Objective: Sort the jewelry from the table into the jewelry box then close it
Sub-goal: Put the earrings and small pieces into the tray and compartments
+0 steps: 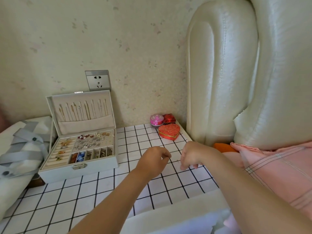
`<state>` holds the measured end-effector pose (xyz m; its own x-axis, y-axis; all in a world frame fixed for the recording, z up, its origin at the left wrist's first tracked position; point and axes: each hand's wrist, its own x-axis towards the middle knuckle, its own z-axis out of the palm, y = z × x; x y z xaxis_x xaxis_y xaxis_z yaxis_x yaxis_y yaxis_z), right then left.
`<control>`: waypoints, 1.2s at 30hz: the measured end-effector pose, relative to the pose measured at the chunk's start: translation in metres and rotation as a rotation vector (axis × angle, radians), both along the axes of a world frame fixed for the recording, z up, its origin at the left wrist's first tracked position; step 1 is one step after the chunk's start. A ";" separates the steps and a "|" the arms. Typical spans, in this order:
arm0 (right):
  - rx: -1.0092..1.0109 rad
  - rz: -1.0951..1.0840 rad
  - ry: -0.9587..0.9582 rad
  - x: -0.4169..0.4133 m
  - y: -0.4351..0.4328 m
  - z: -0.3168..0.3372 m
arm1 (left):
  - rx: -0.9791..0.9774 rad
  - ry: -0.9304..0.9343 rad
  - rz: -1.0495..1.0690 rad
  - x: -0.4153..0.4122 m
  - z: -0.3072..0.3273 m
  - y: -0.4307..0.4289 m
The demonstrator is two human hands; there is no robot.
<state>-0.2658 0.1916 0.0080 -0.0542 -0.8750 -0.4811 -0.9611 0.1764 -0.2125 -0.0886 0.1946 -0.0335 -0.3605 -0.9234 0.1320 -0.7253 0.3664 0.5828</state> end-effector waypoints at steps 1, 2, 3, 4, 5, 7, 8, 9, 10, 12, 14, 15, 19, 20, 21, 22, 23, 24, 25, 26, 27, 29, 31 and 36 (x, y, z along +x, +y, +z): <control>0.014 -0.003 0.028 0.000 -0.002 -0.004 | 0.004 -0.010 -0.003 0.000 0.000 0.001; 0.017 -0.008 0.055 0.001 -0.005 -0.008 | 0.008 -0.015 -0.006 0.001 -0.001 0.001; 0.016 -0.007 0.075 0.003 -0.007 -0.010 | 0.012 -0.015 -0.008 0.002 -0.002 0.001; 0.018 -0.002 0.091 0.005 -0.008 -0.012 | 0.016 -0.013 -0.011 0.003 -0.003 0.001; 0.021 0.006 0.102 0.008 -0.009 -0.012 | 0.019 -0.008 -0.016 0.004 -0.004 0.001; -0.006 0.021 0.082 0.013 -0.010 -0.010 | 0.018 0.002 -0.022 0.007 -0.003 0.002; -0.038 0.027 0.043 0.015 -0.010 -0.008 | 0.015 0.010 -0.023 0.009 -0.003 0.002; -0.070 0.031 -0.013 0.019 -0.010 -0.006 | 0.010 0.026 -0.024 0.012 -0.001 0.002; -0.097 0.031 -0.087 0.023 -0.010 -0.003 | 0.002 0.048 -0.021 0.015 0.000 0.001; -0.160 0.019 -0.264 0.033 -0.010 0.002 | -0.022 0.104 -0.002 0.024 0.005 0.000; -0.239 0.021 -0.411 0.046 -0.011 0.006 | -0.054 0.162 0.033 0.036 0.011 -0.003; -0.276 0.030 -0.458 0.054 -0.012 0.007 | -0.064 0.191 0.057 0.043 0.014 -0.004; -0.409 0.112 -0.520 0.091 -0.019 0.012 | -0.042 0.323 0.158 0.077 0.027 -0.008; -0.447 0.148 -0.528 0.101 -0.021 0.015 | -0.040 0.332 0.182 0.086 0.030 -0.009; -0.482 0.184 -0.535 0.111 -0.023 0.017 | -0.046 0.332 0.203 0.095 0.034 -0.009; -0.511 0.222 -0.535 0.121 -0.025 0.020 | -0.053 0.329 0.223 0.105 0.037 -0.010; -0.536 0.258 -0.532 0.130 -0.027 0.023 | -0.058 0.321 0.239 0.114 0.040 -0.010; -0.556 0.283 -0.529 0.140 -0.028 0.026 | -0.063 0.311 0.255 0.123 0.043 -0.011; -0.572 0.299 -0.532 0.149 -0.030 0.029 | -0.068 0.298 0.269 0.133 0.046 -0.011; -0.587 0.313 -0.534 0.158 -0.032 0.031 | -0.073 0.286 0.279 0.142 0.049 -0.011; -0.603 0.331 -0.527 0.166 -0.032 0.032 | -0.073 0.281 0.280 0.151 0.052 -0.010; -0.630 0.386 -0.495 0.183 -0.033 0.036 | -0.053 0.301 0.281 0.167 0.055 -0.009; -0.623 0.415 -0.486 0.197 -0.036 0.036 | 0.005 0.379 0.301 0.179 0.055 -0.008; -0.638 0.310 -0.612 0.218 -0.050 0.033 | 0.078 0.576 0.342 0.204 0.062 -0.018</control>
<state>-0.0474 0.1411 0.0415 0.3292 -0.9164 0.2274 -0.6344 -0.3931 -0.6656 0.1150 0.1764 0.0287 0.0619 -0.9877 0.1434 -0.3588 0.1120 0.9267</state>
